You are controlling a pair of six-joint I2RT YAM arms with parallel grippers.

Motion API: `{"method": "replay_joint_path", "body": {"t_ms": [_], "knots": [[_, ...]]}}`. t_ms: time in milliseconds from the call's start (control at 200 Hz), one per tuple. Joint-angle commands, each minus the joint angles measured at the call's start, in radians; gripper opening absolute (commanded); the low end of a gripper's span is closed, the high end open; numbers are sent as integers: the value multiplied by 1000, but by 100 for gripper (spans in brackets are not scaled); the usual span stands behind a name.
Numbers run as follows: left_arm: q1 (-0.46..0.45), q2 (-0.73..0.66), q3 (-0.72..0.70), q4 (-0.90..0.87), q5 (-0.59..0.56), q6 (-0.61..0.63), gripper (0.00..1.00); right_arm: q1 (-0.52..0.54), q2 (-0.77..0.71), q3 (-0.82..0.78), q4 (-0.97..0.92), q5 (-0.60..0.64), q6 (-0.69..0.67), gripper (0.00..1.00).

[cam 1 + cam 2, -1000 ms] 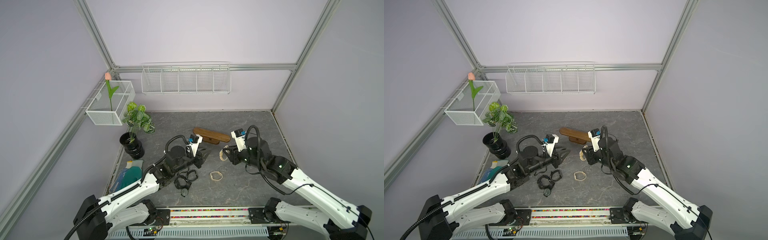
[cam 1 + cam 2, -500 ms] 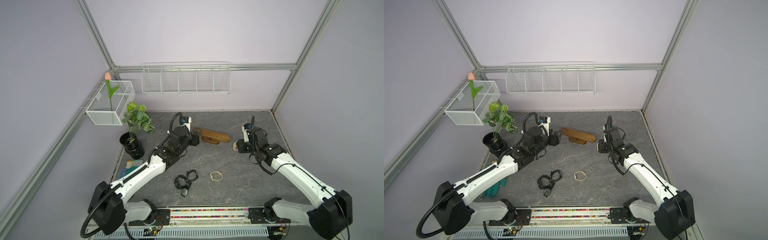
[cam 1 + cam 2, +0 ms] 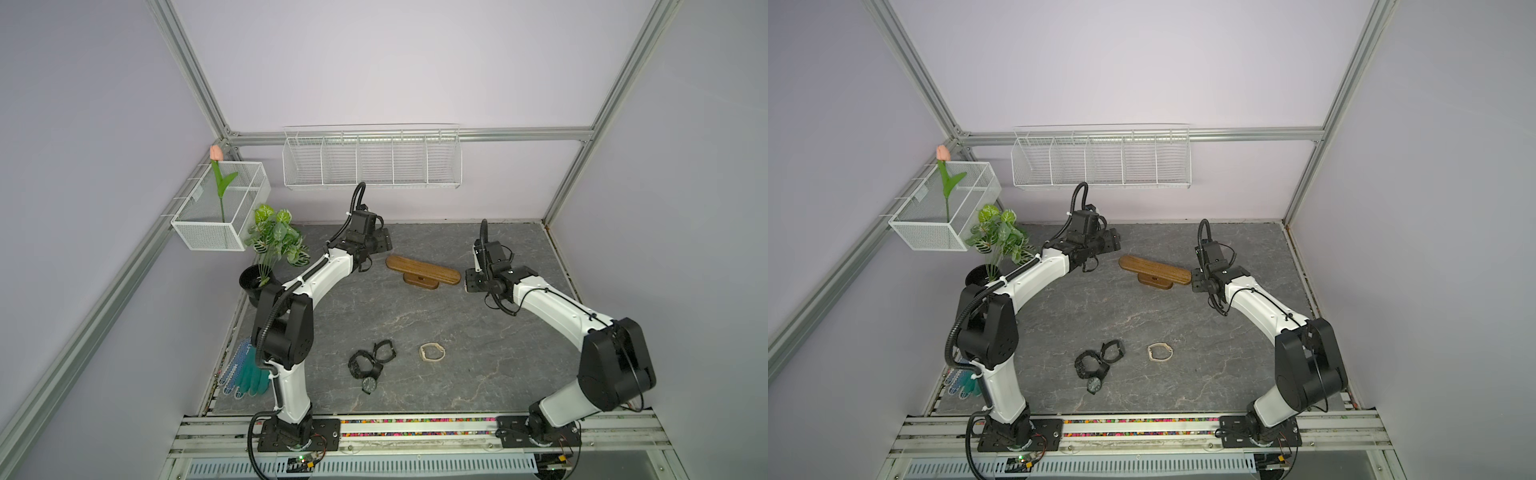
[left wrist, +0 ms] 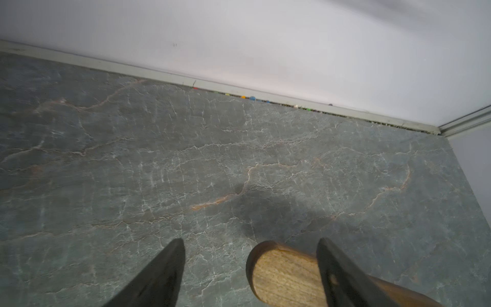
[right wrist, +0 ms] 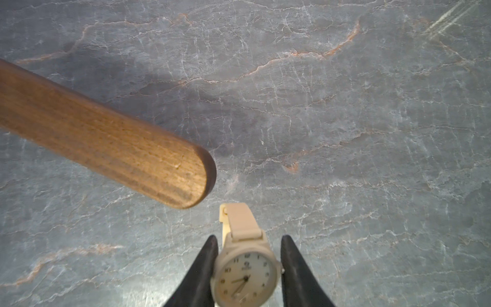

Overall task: Place watch on stand
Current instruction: Place the watch on the stand.

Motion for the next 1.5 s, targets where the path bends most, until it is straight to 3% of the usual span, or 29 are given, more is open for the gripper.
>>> {"method": "replay_joint_path", "body": {"t_ms": [0,120,365,815,1495], "knots": [[15,58,89,-68,76,12,84,-8,37,43,27,34,-31,27],[26,131,166,-95,150,44,91,-11,79,77,24,23,-31,27],[27,210,217,-102,228,55,92,-11,134,124,15,-24,-11,27],[22,225,153,-47,343,54,73,19,191,181,-21,-55,8,27],[-31,159,2,20,344,49,60,64,227,224,-82,36,49,29]]}}
